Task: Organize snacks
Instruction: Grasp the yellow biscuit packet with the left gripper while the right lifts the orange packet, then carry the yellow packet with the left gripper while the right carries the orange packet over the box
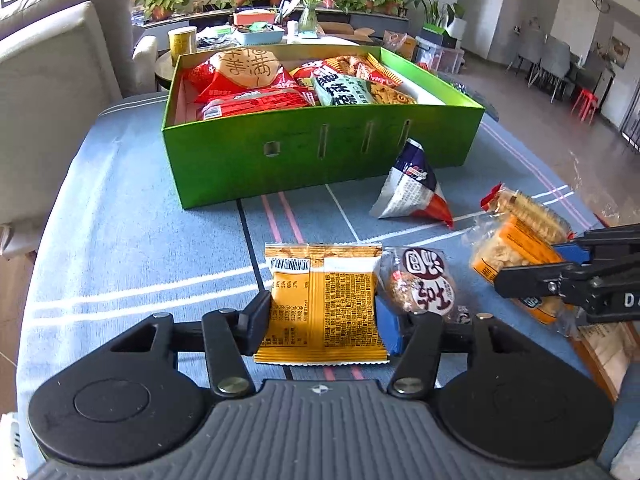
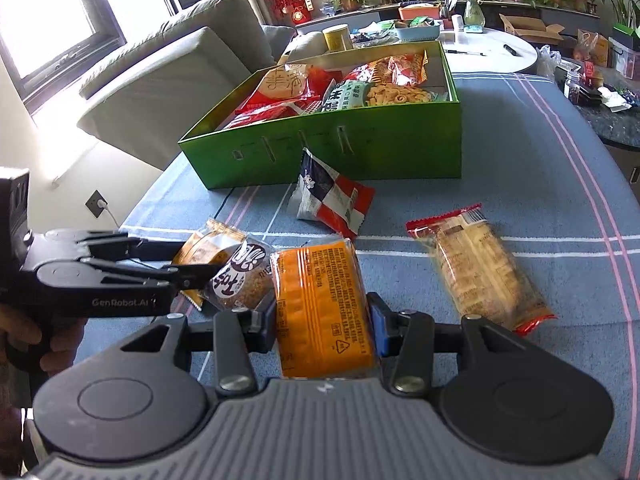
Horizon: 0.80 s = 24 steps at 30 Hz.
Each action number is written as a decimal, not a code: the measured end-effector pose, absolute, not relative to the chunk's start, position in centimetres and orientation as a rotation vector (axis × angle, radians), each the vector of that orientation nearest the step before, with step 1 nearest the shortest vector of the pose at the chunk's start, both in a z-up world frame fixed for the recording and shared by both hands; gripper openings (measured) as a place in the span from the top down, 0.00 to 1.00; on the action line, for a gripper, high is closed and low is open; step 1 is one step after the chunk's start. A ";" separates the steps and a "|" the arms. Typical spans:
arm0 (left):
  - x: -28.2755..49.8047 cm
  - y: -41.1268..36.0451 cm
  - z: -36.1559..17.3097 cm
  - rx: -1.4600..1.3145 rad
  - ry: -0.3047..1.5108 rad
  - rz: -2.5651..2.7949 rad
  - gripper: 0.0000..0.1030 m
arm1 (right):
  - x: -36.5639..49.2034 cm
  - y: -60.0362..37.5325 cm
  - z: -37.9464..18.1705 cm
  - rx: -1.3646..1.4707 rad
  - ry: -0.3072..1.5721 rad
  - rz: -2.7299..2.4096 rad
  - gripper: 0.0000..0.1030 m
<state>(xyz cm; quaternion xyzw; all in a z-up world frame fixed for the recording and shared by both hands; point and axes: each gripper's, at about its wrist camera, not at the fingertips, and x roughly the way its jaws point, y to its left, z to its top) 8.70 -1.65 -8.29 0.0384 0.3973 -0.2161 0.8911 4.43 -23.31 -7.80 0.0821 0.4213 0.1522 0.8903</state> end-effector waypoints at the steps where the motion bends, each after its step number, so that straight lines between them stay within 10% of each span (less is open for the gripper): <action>1: 8.5 -1.5 -8.2 0.070 0.821 -0.443 0.50 | 4.4 -23.4 -7.8 0.174 0.872 0.316 0.49; 24: 8.1 -4.7 -2.2 0.058 0.603 -0.418 0.50 | 5.4 -23.6 -3.6 0.252 0.689 0.293 0.49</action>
